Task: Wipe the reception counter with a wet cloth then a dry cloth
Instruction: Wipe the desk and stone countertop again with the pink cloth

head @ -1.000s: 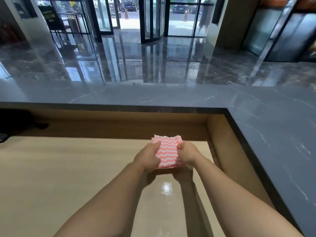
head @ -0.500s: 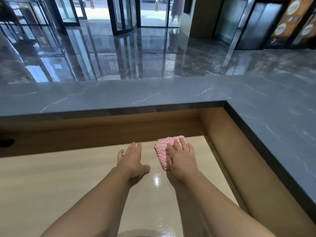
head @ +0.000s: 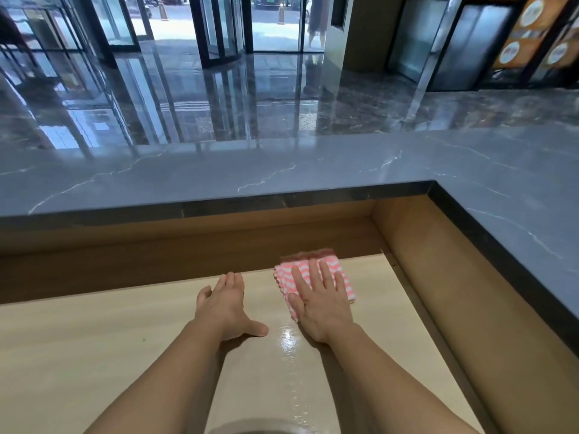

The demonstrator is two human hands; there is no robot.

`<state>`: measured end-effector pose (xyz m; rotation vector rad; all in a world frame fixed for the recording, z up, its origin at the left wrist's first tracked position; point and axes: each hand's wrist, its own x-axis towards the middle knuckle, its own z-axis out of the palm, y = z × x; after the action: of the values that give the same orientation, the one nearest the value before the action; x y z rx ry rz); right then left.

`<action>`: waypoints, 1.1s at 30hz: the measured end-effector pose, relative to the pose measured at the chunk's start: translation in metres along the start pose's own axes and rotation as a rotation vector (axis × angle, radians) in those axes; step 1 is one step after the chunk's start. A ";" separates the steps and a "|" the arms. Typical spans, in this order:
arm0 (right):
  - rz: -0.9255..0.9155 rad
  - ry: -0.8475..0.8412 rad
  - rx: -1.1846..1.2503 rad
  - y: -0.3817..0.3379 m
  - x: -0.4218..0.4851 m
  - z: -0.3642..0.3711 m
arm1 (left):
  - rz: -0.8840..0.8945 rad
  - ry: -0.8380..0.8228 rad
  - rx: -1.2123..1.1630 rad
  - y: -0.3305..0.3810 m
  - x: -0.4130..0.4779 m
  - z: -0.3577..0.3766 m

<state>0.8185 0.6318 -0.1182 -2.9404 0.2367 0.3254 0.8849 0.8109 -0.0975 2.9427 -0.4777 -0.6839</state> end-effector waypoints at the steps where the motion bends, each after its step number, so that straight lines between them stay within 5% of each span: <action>1: -0.001 -0.031 0.009 -0.008 0.007 -0.002 | 0.003 0.003 0.002 -0.001 0.001 0.001; 9: -0.210 -0.070 -0.045 -0.060 0.066 -0.014 | 0.032 0.070 -0.009 -0.007 0.000 0.003; 15: -0.040 0.083 -0.069 0.028 0.097 -0.020 | -0.037 -0.006 0.057 -0.005 0.001 -0.001; 19: 0.292 -0.075 -0.026 0.104 0.107 -0.023 | -0.043 -0.007 0.045 -0.004 0.000 -0.001; 25: 0.385 -0.118 0.009 0.085 0.072 -0.055 | -0.031 0.010 0.002 -0.003 -0.004 0.000; 33: -0.023 -0.134 -0.047 -0.049 0.068 -0.030 | -0.025 0.010 -0.023 -0.006 -0.003 0.002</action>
<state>0.8981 0.6642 -0.0976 -2.9493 0.1791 0.5294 0.8833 0.8171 -0.0988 2.9344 -0.4305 -0.6723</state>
